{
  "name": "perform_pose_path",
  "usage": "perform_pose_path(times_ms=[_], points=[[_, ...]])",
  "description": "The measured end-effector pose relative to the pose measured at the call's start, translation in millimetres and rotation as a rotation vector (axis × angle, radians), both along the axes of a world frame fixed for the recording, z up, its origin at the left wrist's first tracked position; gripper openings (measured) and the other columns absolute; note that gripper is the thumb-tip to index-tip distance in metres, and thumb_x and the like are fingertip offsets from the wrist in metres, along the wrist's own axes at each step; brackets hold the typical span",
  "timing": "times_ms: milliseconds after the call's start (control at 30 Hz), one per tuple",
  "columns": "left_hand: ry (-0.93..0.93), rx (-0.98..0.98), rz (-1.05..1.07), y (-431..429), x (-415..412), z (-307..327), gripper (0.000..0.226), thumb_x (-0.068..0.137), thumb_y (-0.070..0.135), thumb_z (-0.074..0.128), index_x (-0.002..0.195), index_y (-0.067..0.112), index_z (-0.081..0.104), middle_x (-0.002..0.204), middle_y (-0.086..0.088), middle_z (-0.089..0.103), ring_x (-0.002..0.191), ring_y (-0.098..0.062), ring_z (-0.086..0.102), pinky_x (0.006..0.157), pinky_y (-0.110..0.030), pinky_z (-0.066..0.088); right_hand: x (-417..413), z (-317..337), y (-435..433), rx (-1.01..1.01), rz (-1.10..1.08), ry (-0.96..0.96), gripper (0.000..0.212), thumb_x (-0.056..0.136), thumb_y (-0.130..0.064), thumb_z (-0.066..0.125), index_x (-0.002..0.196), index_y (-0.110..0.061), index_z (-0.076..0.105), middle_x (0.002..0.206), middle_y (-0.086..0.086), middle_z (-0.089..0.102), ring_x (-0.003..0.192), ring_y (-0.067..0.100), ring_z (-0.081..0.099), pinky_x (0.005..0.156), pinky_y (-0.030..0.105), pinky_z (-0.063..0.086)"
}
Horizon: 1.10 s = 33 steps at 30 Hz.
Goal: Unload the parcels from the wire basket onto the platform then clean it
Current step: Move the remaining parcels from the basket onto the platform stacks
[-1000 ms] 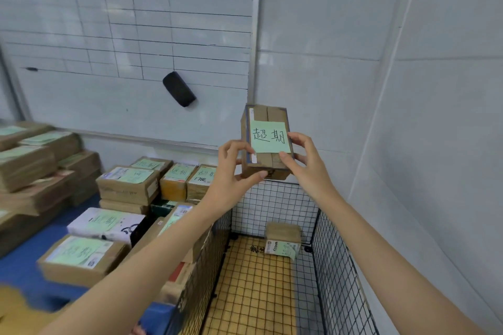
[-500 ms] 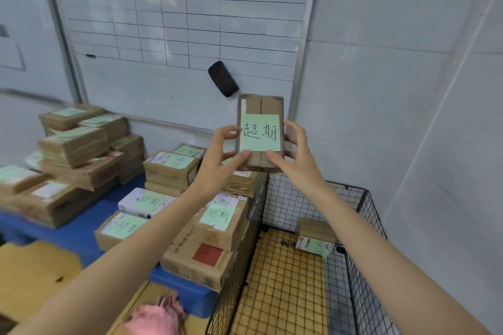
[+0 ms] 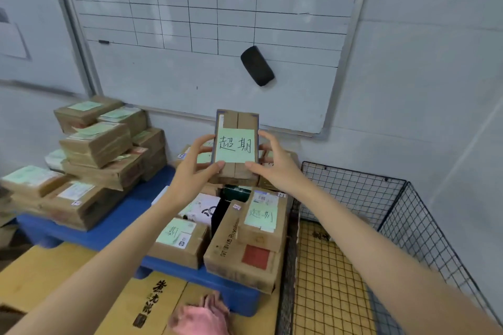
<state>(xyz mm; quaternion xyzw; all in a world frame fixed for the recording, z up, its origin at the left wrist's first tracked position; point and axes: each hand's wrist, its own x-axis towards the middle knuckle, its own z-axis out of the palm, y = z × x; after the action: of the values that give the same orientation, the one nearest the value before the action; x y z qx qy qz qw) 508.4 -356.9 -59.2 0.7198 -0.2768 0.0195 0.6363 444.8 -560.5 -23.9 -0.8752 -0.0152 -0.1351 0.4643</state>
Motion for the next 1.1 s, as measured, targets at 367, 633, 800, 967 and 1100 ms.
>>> perform_pose_path(times_ms=[367,633,800,967,1100], points=[[0.168,0.139,-0.066,59,37,-102,0.049,0.093,0.027,0.067,0.135,0.043,0.047,0.126,0.014,0.057,0.11,-0.011,0.064,0.087,-0.03,0.056,31,-32,11,-0.437,-0.173,0.022,0.053,0.098,-0.035,0.058,0.147,-0.028,0.039,0.152,-0.004,0.038,0.141,0.014,0.033,0.115,0.04,0.03],[0.231,0.168,-0.153,51,52,-144,0.05,0.093,0.023,0.066,0.121,0.059,0.046,0.122,0.013,0.059,0.103,-0.012,0.068,0.087,-0.034,0.057,35,-51,4,-0.506,-0.253,0.1,0.047,0.096,-0.039,0.058,0.141,-0.028,0.047,0.148,-0.007,0.044,0.137,0.011,0.038,0.115,0.043,0.035],[0.221,0.232,-0.185,44,62,-156,0.049,0.092,0.035,0.067,0.131,0.055,0.043,0.125,0.012,0.06,0.114,-0.017,0.062,0.092,-0.038,0.055,33,-51,1,-0.517,-0.29,0.125,0.043,0.097,-0.035,0.059,0.138,-0.026,0.05,0.147,-0.005,0.043,0.136,0.012,0.038,0.112,0.036,0.034],[0.183,0.294,-0.157,32,66,-161,0.051,0.091,0.04,0.066,0.134,0.052,0.042,0.12,0.002,0.056,0.105,-0.008,0.059,0.085,-0.023,0.051,31,-54,-4,-0.571,-0.288,0.162,0.042,0.097,-0.034,0.06,0.137,-0.025,0.052,0.147,-0.005,0.043,0.135,0.011,0.039,0.105,0.024,0.029],[0.14,0.367,-0.154,26,67,-161,0.054,0.09,0.043,0.066,0.138,0.046,0.04,0.12,0.001,0.055,0.103,-0.004,0.057,0.083,-0.022,0.05,32,-55,-8,-0.574,-0.303,0.18,0.042,0.097,-0.034,0.06,0.137,-0.025,0.051,0.147,-0.005,0.042,0.136,0.011,0.038,0.103,0.023,0.025]])
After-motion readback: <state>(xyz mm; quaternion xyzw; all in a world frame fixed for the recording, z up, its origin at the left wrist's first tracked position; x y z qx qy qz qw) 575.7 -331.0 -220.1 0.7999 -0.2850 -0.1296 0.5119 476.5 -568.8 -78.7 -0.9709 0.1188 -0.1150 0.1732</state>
